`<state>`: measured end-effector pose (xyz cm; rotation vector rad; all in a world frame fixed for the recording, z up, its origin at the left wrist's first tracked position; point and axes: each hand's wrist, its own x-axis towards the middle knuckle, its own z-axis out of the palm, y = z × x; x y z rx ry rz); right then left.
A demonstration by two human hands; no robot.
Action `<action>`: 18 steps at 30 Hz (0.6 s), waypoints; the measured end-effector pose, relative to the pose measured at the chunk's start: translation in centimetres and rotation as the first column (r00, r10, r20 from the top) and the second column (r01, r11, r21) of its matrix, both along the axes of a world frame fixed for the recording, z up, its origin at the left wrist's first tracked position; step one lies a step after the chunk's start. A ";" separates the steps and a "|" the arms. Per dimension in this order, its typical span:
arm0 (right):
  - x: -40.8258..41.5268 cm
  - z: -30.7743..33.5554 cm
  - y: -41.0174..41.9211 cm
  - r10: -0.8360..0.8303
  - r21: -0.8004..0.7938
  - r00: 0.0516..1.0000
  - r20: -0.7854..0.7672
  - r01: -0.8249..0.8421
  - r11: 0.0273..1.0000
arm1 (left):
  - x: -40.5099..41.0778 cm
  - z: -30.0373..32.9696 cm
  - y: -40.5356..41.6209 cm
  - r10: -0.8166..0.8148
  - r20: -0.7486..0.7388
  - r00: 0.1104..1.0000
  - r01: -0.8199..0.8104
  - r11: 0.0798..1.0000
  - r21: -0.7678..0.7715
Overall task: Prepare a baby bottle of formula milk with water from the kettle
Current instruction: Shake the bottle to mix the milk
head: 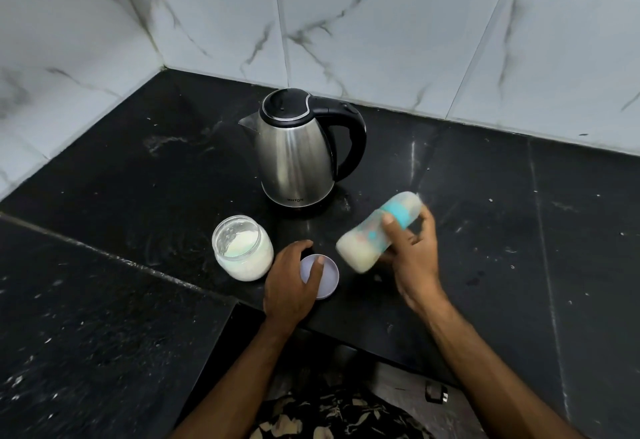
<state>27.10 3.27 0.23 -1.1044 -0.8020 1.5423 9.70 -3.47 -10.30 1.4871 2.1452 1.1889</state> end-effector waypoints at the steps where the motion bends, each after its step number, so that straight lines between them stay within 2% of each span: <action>1: 0.2 0.2 0.8 -0.101 -0.040 0.992 -0.080 0.098 0.994 | 0.0 0.0 0.0 0.005 0.001 1.000 -0.005 1.000 -0.004; 3: 0.1 0.1 1.5 -0.180 -0.075 0.972 -0.152 0.170 0.983 | 0.1 0.1 0.0 0.006 0.000 1.000 -0.006 1.000 -0.009; 6: -1.2 -0.4 -0.8 0.050 0.013 0.998 -0.049 -0.049 0.999 | -0.1 0.2 0.0 -0.031 0.006 0.999 0.031 0.999 -0.017; 8: -1.7 -0.6 -2.0 0.215 0.085 0.975 0.049 -0.219 0.972 | -0.2 0.4 0.0 -0.074 0.026 0.997 0.075 0.996 -0.040; 9: -1.7 -0.4 -1.9 0.234 0.096 0.970 0.069 -0.240 0.966 | -0.2 0.5 -0.1 -0.071 0.025 0.997 0.072 0.997 -0.039; 12: -1.3 0.4 -0.1 0.027 0.028 0.999 -0.043 -0.026 0.999 | 0.0 0.2 0.0 -0.007 0.002 1.000 0.007 1.000 -0.004; 14: -1.1 0.6 1.0 -0.136 -0.052 0.979 -0.149 0.129 0.990 | 0.2 0.2 0.0 0.010 0.001 1.000 -0.010 1.000 -0.013; 15: -1.2 0.4 1.0 -0.159 -0.066 0.972 -0.173 0.150 0.986 | 0.3 0.2 0.0 0.013 0.000 1.000 -0.013 1.000 -0.017; 16: -1.4 0.3 0.5 -0.129 -0.062 0.976 -0.174 0.120 0.991 | 0.2 0.1 0.0 0.010 -0.002 1.000 -0.010 1.000 -0.018; 18: -1.8 -0.2 -1.1 0.051 -0.022 0.993 -0.109 -0.054 0.998 | -0.1 0.1 0.0 -0.023 0.002 1.000 0.023 1.000 -0.020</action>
